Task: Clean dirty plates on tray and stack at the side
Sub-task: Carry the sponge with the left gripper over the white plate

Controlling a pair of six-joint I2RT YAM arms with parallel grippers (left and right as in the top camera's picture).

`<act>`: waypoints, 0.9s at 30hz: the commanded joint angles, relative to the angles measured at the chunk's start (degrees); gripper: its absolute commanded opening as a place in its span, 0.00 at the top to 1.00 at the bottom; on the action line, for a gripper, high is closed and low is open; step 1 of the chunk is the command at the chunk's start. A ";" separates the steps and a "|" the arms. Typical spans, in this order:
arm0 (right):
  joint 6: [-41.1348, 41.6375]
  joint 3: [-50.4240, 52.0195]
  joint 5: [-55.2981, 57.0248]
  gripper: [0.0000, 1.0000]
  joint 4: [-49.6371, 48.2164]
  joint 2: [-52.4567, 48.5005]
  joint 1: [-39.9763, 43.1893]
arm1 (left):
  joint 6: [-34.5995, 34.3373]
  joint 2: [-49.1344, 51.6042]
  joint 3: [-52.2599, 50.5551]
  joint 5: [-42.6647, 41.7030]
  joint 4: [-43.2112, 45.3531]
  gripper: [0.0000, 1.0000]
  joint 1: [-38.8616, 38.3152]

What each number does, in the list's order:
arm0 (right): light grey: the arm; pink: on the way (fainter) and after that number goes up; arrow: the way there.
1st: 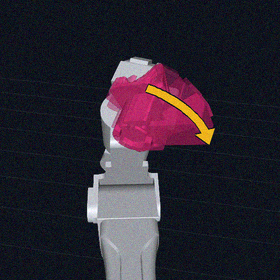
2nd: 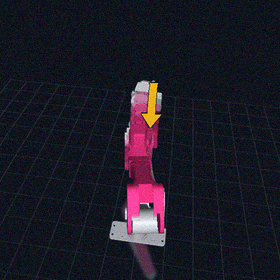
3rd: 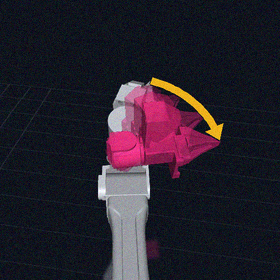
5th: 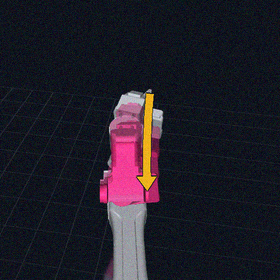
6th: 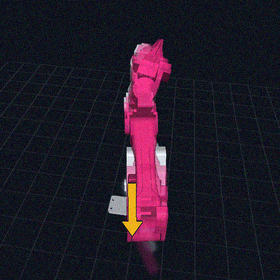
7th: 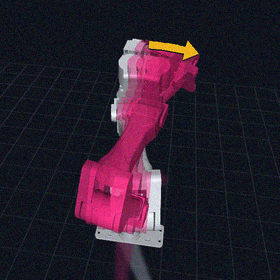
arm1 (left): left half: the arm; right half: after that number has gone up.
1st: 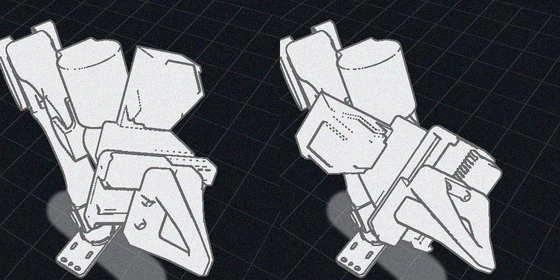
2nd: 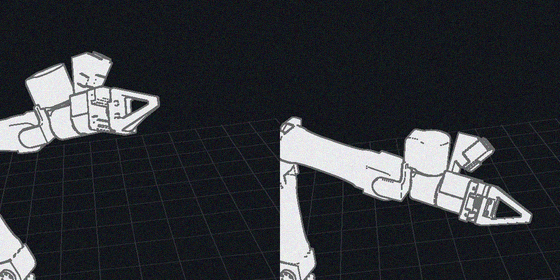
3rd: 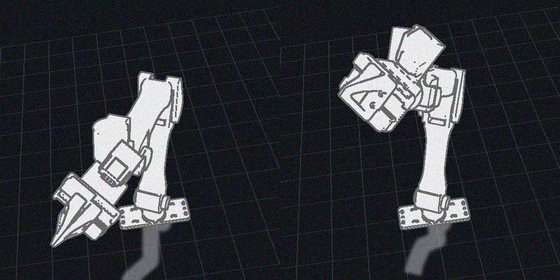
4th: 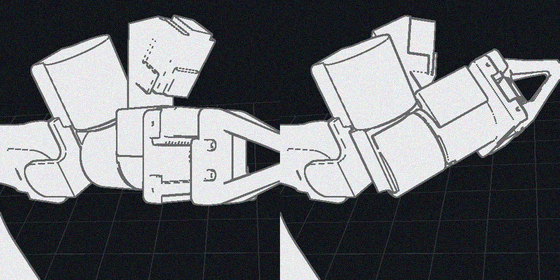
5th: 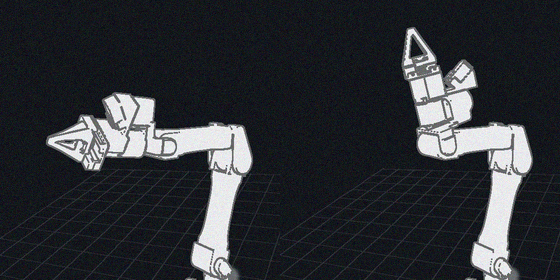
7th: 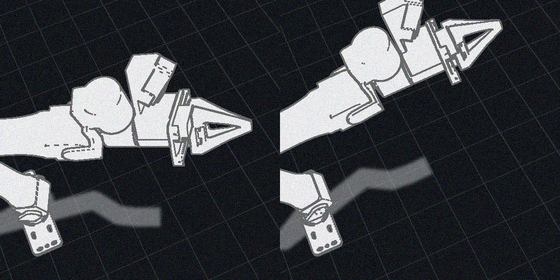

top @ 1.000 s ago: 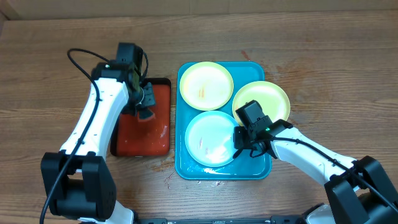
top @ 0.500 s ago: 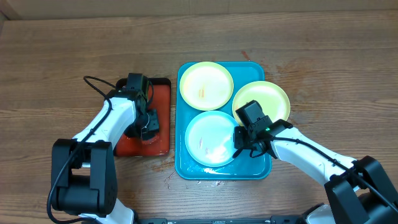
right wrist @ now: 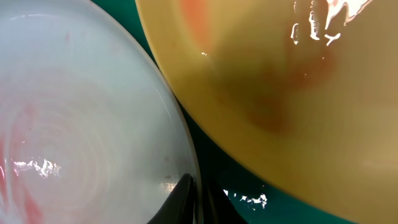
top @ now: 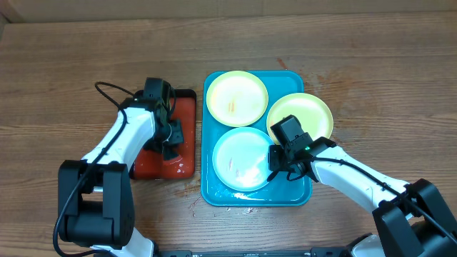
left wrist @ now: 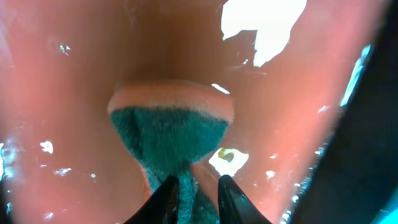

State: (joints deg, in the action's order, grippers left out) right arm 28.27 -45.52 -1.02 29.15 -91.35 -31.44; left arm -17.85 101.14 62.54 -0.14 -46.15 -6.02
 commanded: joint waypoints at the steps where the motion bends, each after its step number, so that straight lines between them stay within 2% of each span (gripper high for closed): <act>1: 0.24 0.24 0.74 0.91 -0.33 0.39 0.39 | 0.02 -0.15 -4.81 0.33 2.54 0.88 -0.39; 2: 0.24 0.24 0.74 0.91 -0.33 0.39 0.39 | 0.04 -0.15 -5.49 0.35 2.99 0.95 -0.39; 3: 0.24 0.24 0.74 0.91 -0.33 0.39 0.39 | 0.02 -0.15 -5.73 0.35 3.15 0.96 -0.39; 7: 0.24 0.24 0.74 0.91 -0.35 0.39 0.39 | 0.09 -0.17 -4.63 -0.13 2.51 0.96 -0.39; 15: 0.26 0.24 0.72 0.91 -0.26 0.39 0.39 | 0.11 -0.63 4.59 0.33 -6.62 0.96 -0.39; 16: 0.24 0.24 0.72 0.91 -0.26 0.39 0.39 | 0.09 -0.63 4.57 0.31 -6.69 0.84 -0.39; 22: 0.26 0.24 0.72 0.91 -0.28 0.39 0.39 | 0.07 -0.55 1.68 0.52 -5.16 0.50 -0.39; 24: 0.26 0.24 0.72 0.91 -0.31 0.39 0.39 | 0.09 -0.52 -0.26 0.79 -3.19 0.51 -0.39; 27: 0.24 0.24 0.74 0.91 -0.33 0.39 0.39 | 0.02 -0.48 -3.50 0.74 1.05 0.60 -0.39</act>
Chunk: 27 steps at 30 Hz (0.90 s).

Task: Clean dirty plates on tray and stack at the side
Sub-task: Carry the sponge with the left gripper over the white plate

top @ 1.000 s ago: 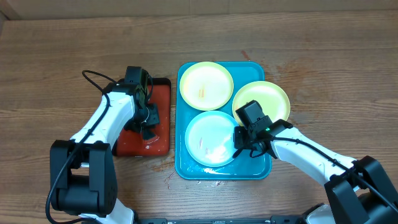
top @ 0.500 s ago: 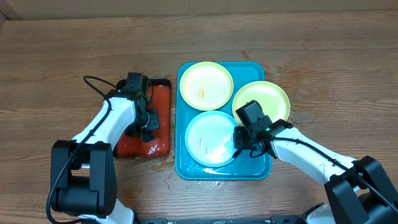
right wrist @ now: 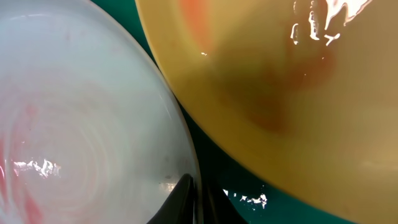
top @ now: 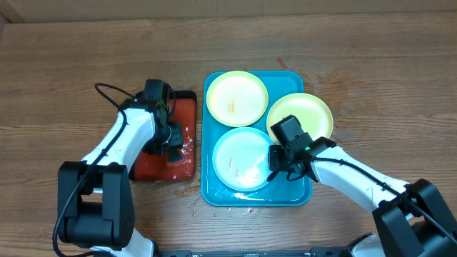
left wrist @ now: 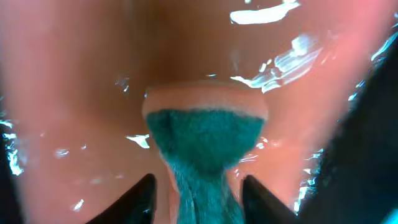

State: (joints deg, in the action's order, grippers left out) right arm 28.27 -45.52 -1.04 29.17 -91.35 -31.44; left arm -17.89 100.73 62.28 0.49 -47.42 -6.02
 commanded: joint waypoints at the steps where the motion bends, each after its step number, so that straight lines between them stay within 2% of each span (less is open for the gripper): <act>1: 0.24 0.24 0.76 0.91 -0.35 0.39 0.39 | 0.07 0.00 -4.24 0.09 4.00 0.63 -0.39; 5: 0.24 0.24 0.79 0.91 -0.37 0.39 0.39 | -0.35 0.11 -6.27 -1.03 7.76 0.96 -0.39; 11: 0.24 0.24 0.74 0.91 -0.35 0.39 0.39 | -0.35 -0.02 -3.67 -3.13 4.31 0.96 -0.39; 17: 0.26 0.24 0.76 0.91 -0.33 0.39 0.39 | -0.35 -0.68 6.49 -3.08 -7.58 0.96 -0.39; 21: 2.49 0.24 0.98 0.96 -0.33 0.39 0.39 | -0.33 -2.71 14.69 -2.95 -14.19 0.96 -0.57; 27: 4.85 0.24 1.01 0.96 -1.14 0.39 0.39 | -0.85 -5.22 18.71 -6.40 -15.26 0.96 -4.48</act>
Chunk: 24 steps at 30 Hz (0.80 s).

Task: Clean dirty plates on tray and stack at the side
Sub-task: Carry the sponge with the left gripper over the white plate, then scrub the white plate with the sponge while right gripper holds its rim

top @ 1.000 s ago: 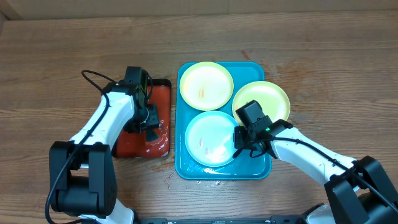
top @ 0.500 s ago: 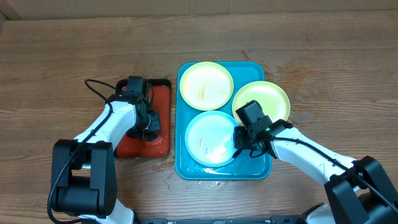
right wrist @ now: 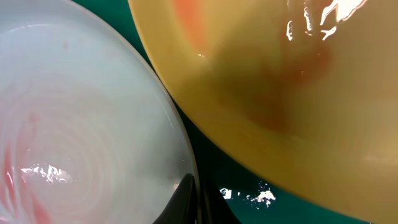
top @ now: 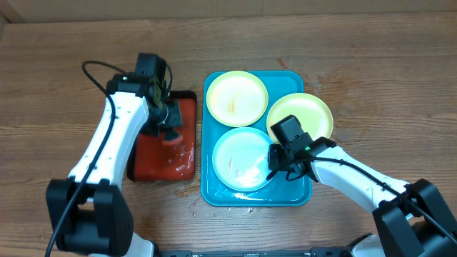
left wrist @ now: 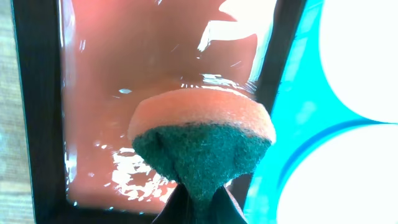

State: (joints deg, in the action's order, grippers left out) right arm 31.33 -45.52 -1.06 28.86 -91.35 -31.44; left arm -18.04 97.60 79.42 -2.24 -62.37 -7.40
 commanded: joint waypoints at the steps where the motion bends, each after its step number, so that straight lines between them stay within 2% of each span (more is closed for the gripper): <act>1: 1.99 0.24 1.14 0.96 -1.20 0.39 0.42 | -1.60 -2.01 1.33 -4.33 -0.13 0.96 -4.24; 5: 7.87 0.24 5.75 0.96 -2.23 0.39 0.39 | -7.80 -0.55 -2.73 -7.50 4.59 0.96 -10.80; 11: 7.67 0.24 6.08 0.96 -3.50 0.39 0.28 | -15.98 3.63 -11.13 -15.08 16.85 0.96 -19.50; 15: 7.69 0.24 5.90 0.96 -3.50 0.39 0.28 | -22.69 8.37 -11.98 -15.37 20.50 0.96 -24.74; 19: 7.65 0.24 5.29 0.96 -3.06 0.39 0.28 | -25.22 12.87 -11.93 -15.30 23.76 0.96 -26.84; 22: 6.14 0.24 5.25 0.96 -2.62 0.39 0.28 | -26.27 14.71 -11.69 -15.06 22.47 0.96 -26.08; 24: 6.12 0.24 5.25 0.96 -2.12 0.39 0.28 | -27.15 14.34 -11.34 -11.41 19.56 0.96 -24.90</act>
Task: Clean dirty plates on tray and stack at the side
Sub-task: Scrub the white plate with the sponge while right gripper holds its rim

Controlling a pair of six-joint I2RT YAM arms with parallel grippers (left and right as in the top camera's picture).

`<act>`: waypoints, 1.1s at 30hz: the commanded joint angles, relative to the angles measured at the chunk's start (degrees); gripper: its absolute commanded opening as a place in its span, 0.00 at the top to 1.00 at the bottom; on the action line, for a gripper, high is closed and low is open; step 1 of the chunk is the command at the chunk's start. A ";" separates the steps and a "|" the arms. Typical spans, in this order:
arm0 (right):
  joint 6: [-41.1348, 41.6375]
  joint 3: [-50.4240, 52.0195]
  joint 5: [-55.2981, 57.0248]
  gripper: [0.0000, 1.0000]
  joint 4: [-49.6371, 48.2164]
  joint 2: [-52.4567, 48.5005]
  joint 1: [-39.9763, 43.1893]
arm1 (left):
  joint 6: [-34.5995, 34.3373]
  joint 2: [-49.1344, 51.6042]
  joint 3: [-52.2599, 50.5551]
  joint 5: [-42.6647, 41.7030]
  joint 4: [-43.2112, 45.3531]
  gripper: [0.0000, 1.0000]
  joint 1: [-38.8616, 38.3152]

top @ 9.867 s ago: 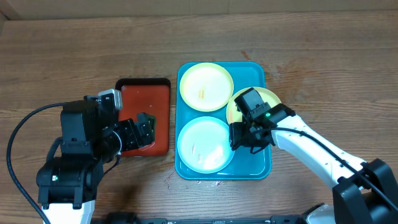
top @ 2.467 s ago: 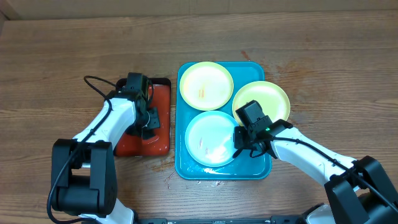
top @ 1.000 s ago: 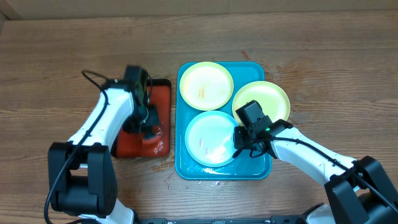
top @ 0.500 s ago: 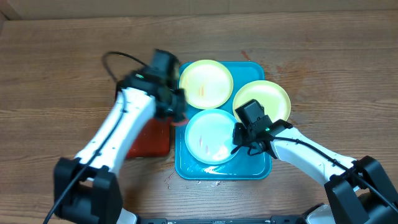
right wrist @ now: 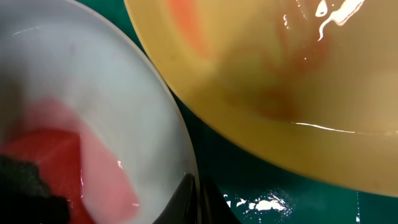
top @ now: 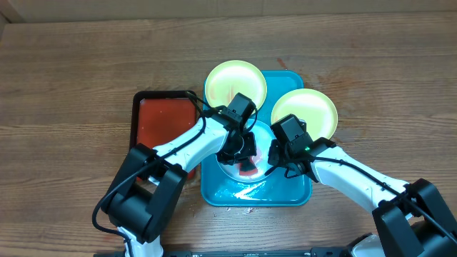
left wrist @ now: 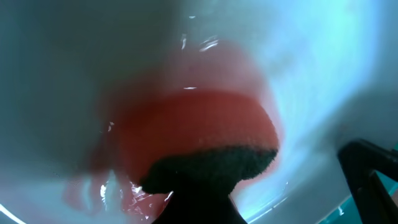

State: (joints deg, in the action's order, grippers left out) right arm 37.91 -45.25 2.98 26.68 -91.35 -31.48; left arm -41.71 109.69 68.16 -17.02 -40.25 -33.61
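A white plate (top: 230,165) lies at the front of the blue tray (top: 289,191). My left gripper (top: 240,148) is shut on a sponge (left wrist: 198,121), orange with a dark scouring side, and presses it onto this plate; a reddish wet smear surrounds it. My right gripper (right wrist: 194,200) is shut on the white plate's right rim (right wrist: 180,140), and the sponge (right wrist: 38,155) shows at its lower left. Two yellow plates sit behind: one (top: 235,82) at the tray's back, one (top: 303,111) at its right, also close up (right wrist: 280,68) with orange stains.
A black-rimmed tray of red liquid (top: 161,118) stands left of the blue tray. Water drops lie on the wood in front of the blue tray (top: 235,210). Both arms cross over the blue tray's middle.
My left gripper, still shut on the sponge, has gone from above the red tray to the white plate and presses the sponge on it. The right gripper keeps its grip on the rim.
My left gripper first held the sponge down in the red liquid. Its fingers then stood wider apart around the sponge. After that it held the sponge above the red tray, and now on the white plate. The right gripper pinched the plate's rim throughout.
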 commanded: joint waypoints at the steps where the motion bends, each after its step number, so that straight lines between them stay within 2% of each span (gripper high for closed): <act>1: -0.46 -0.02 1.22 0.96 0.33 0.39 0.33 | -3.52 2.10 0.59 6.51 -4.92 0.96 2.01; 4: -0.63 -0.02 1.20 0.96 0.72 0.39 0.33 | -3.02 1.66 3.02 15.21 -11.17 0.96 3.52; 6: -0.61 -0.02 1.22 0.96 0.83 0.39 0.33 | 0.37 1.66 3.80 19.45 -12.44 0.96 4.09; 9: -0.68 -0.02 1.22 0.96 0.87 0.39 0.33 | 5.31 1.68 3.80 21.22 -11.96 0.96 4.17; 12: -2.95 -0.02 0.66 0.96 0.90 0.39 0.33 | 6.97 1.68 3.80 21.09 -10.34 0.96 4.17; 14: -3.89 -0.02 0.13 0.96 0.96 0.39 0.33 | 6.99 1.68 3.80 17.57 -7.78 0.96 4.17; 19: -7.19 -0.02 -1.86 0.96 1.05 0.39 0.33 | 6.95 2.21 3.56 -0.52 2.60 0.96 3.34; 26: -10.36 -0.02 -3.10 0.96 1.05 0.39 0.33 | 5.49 6.19 3.52 -8.35 10.86 0.96 -1.33; 33: -10.36 -0.02 -3.10 0.96 1.09 0.39 0.33 | 6.71 10.88 3.52 -20.96 15.45 0.96 -2.43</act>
State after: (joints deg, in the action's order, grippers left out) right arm 29.80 -45.25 1.83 28.14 -91.35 -30.72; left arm -36.03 116.42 71.96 -27.66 -25.32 -34.15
